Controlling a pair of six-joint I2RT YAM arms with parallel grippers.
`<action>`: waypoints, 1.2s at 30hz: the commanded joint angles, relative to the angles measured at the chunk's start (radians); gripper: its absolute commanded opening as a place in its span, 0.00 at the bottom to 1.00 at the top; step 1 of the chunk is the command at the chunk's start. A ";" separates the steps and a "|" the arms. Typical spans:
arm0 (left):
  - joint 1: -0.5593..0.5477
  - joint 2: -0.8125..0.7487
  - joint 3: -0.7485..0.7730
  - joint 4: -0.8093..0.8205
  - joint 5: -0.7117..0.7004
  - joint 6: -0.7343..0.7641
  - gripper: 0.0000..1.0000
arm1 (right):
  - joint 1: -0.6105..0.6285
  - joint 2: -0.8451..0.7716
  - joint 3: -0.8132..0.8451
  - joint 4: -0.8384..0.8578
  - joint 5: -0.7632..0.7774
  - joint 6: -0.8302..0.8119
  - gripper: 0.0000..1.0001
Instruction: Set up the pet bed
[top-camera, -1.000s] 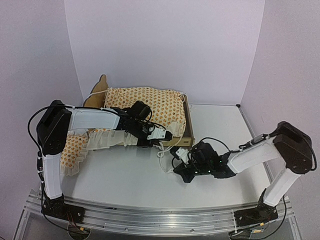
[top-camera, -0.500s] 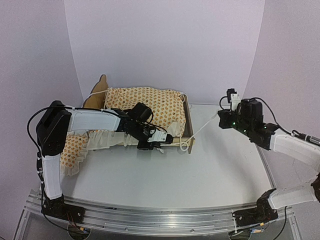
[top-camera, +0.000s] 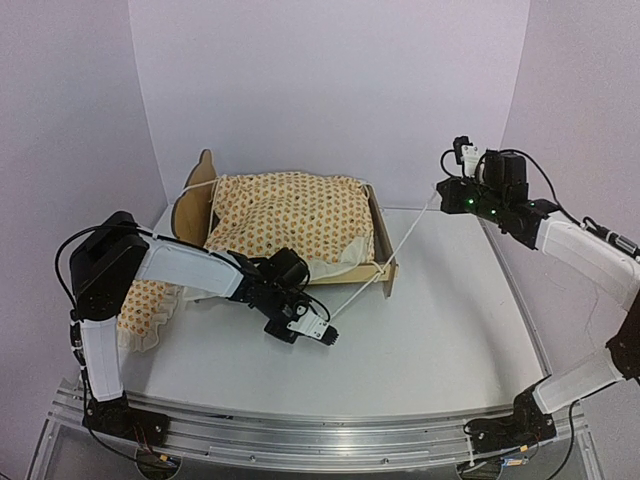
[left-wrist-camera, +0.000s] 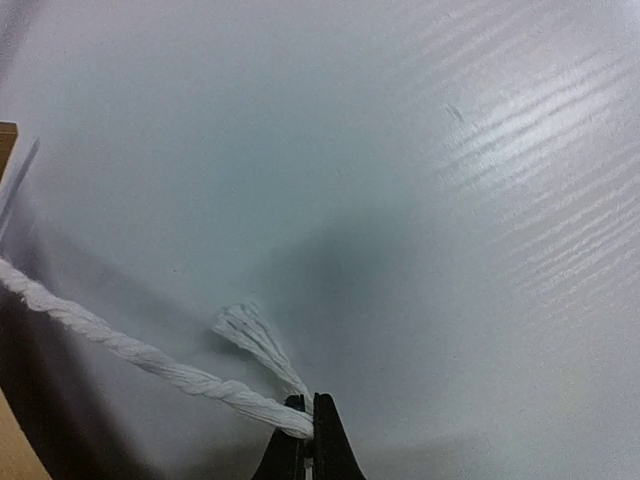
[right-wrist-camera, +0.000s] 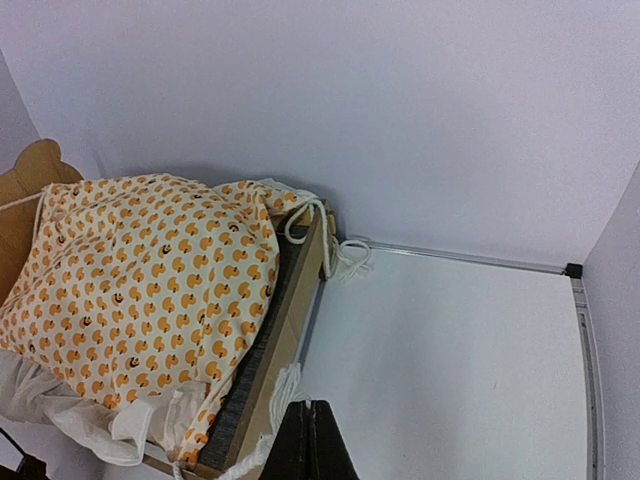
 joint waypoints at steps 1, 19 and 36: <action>-0.026 -0.016 -0.117 -0.022 -0.077 0.129 0.00 | -0.018 -0.025 0.083 0.100 0.006 0.007 0.00; -0.086 0.002 0.001 -0.136 0.058 -0.026 0.00 | -0.017 -0.093 -0.008 -0.159 -0.171 0.082 0.00; -0.157 0.162 0.321 -0.052 0.550 -0.412 0.00 | -0.010 -0.277 -0.476 -0.661 -0.316 0.659 0.00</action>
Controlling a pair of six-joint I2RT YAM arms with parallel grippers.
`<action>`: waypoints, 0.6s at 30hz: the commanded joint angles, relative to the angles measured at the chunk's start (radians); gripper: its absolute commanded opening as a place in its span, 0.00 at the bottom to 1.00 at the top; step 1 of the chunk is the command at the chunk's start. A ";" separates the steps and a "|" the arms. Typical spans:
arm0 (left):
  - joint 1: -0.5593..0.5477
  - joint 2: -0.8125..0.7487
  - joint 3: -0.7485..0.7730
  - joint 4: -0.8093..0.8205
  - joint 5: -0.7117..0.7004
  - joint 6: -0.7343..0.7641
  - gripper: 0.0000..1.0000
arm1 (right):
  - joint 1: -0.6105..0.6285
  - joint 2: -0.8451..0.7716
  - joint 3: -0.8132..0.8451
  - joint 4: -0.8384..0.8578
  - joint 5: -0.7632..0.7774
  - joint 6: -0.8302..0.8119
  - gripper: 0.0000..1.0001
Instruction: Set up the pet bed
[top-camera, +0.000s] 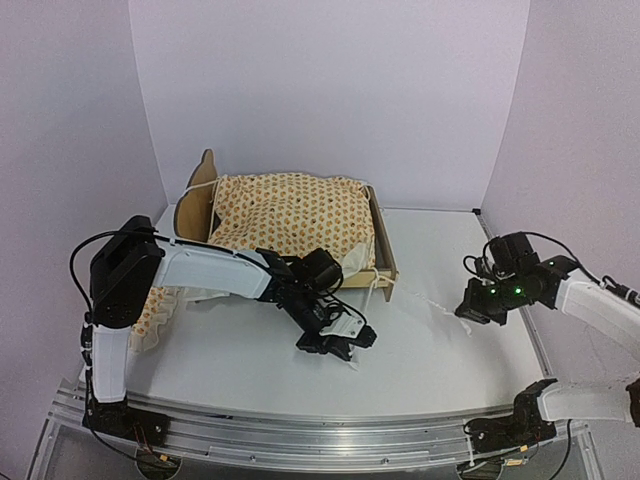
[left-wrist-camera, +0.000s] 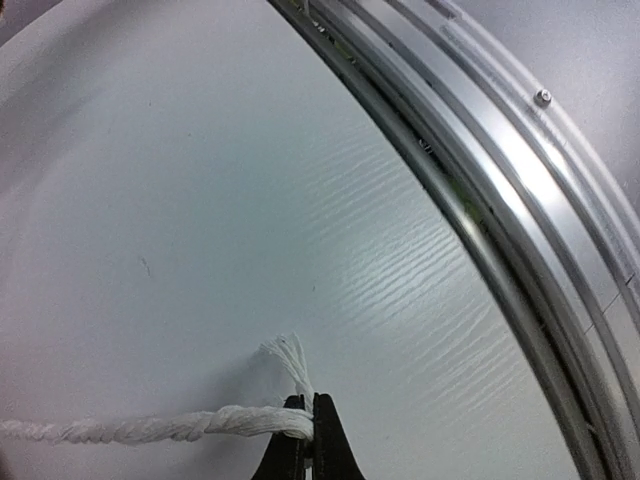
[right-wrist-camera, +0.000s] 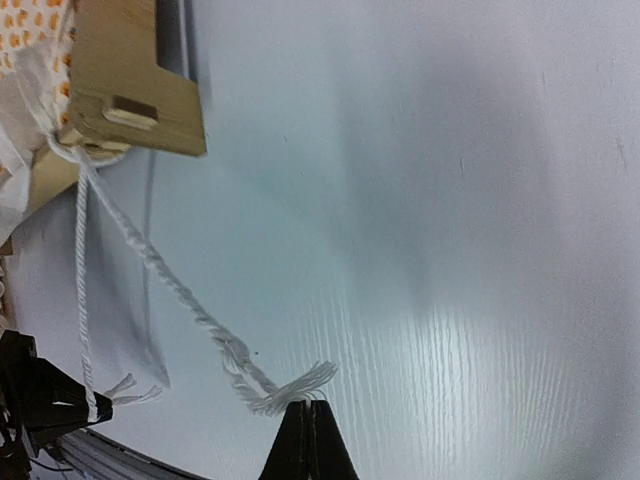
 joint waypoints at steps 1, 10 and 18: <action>-0.044 0.070 0.109 0.099 0.159 -0.187 0.01 | -0.002 0.042 -0.050 -0.060 -0.132 0.134 0.00; -0.047 0.008 0.241 -0.072 -0.004 -0.212 0.76 | -0.002 0.091 0.104 -0.111 0.027 0.060 0.58; 0.101 -0.240 0.237 -0.336 -0.199 -0.089 0.99 | 0.103 0.413 0.635 -0.080 0.124 -0.055 0.70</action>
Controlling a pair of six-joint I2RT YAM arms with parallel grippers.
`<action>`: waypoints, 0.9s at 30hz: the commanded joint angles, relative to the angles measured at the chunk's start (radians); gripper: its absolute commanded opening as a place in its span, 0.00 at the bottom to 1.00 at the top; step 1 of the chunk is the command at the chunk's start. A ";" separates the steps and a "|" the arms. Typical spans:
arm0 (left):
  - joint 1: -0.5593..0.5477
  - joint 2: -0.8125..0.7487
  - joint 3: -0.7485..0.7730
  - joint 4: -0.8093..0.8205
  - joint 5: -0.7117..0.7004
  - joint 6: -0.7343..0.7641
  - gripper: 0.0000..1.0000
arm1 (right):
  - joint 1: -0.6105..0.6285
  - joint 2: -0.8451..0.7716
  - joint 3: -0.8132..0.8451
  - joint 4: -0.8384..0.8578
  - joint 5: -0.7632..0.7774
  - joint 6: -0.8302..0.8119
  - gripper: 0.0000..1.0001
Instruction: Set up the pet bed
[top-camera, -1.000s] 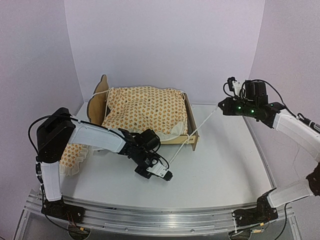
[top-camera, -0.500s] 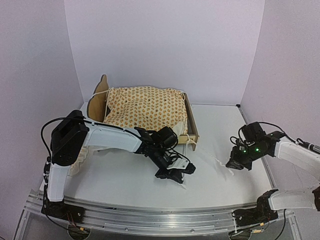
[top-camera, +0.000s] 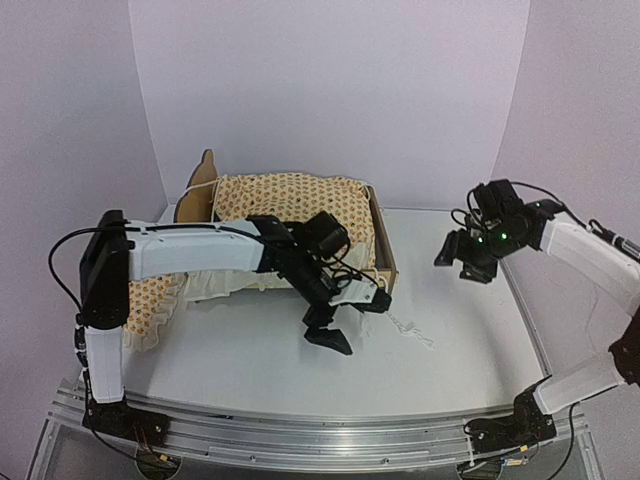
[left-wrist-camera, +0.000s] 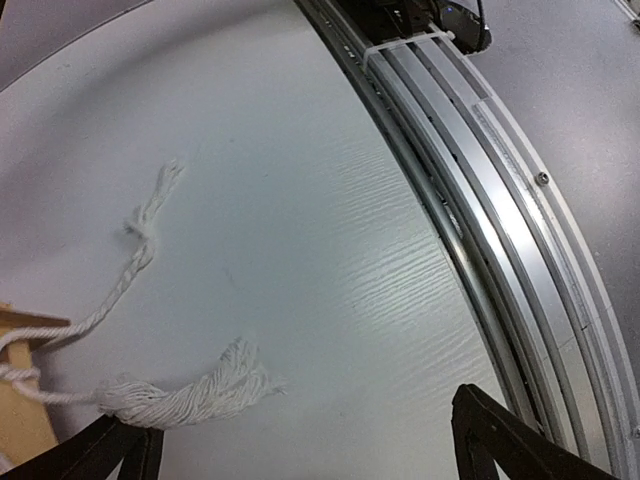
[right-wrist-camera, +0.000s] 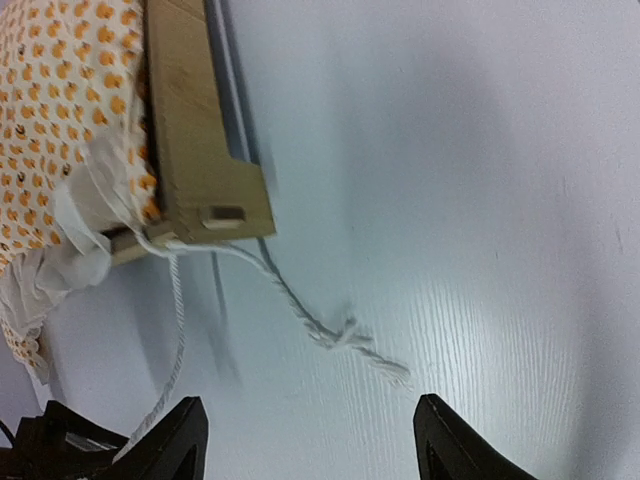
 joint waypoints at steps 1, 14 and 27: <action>0.145 -0.201 0.034 -0.137 -0.176 0.024 0.99 | 0.114 0.209 0.301 0.049 0.092 -0.074 0.68; 0.484 -0.385 -0.069 -0.182 -0.347 -0.133 0.85 | 0.199 0.793 0.795 0.061 0.230 -0.015 0.48; 0.507 -0.438 -0.135 -0.194 -0.392 -0.203 0.89 | 0.282 0.706 0.779 0.162 0.214 -0.303 0.55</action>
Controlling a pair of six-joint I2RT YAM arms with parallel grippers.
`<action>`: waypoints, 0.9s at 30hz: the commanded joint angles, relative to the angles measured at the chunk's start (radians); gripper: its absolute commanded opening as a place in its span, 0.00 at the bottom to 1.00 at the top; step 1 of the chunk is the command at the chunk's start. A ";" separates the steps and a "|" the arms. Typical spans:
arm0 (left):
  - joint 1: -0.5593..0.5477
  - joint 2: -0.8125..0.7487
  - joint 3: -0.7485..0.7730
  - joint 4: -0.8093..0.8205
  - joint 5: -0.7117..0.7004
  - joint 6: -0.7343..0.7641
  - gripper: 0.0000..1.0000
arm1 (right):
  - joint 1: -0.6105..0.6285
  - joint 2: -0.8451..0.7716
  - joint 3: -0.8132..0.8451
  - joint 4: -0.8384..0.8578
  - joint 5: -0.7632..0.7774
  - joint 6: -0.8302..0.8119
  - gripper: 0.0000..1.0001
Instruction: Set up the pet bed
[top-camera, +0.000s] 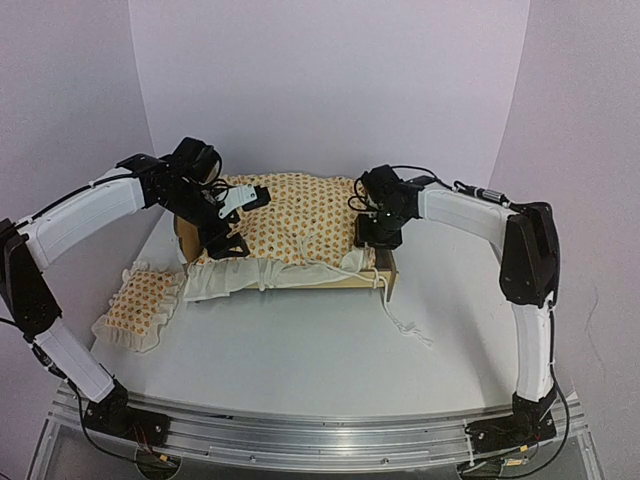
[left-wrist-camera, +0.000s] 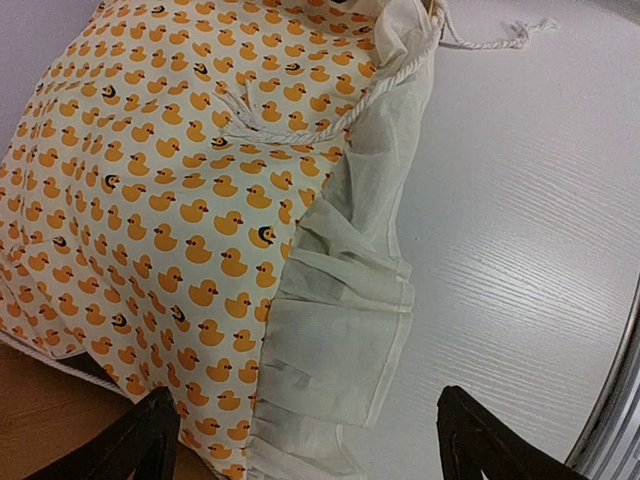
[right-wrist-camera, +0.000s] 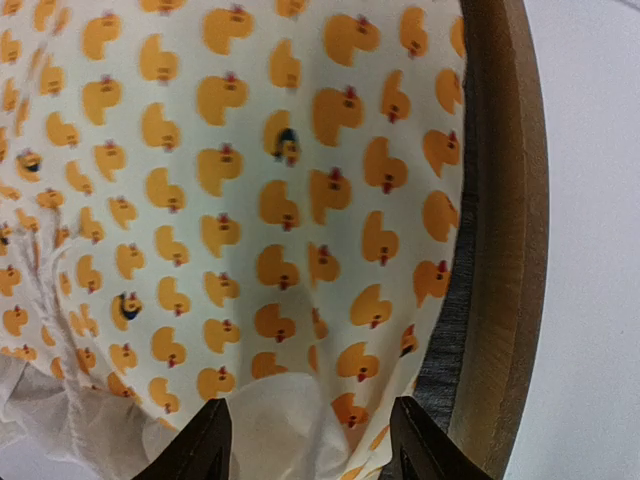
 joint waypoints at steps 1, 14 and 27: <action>0.023 0.010 0.001 0.022 -0.039 -0.058 0.90 | 0.062 -0.116 0.032 0.104 0.029 -0.183 0.56; 0.072 0.034 -0.033 0.058 -0.090 -0.124 0.95 | 0.186 0.111 0.194 0.131 -0.065 -0.255 0.33; 0.072 0.073 -0.065 0.091 -0.074 -0.144 0.95 | 0.186 0.252 0.287 0.116 -0.105 -0.197 0.33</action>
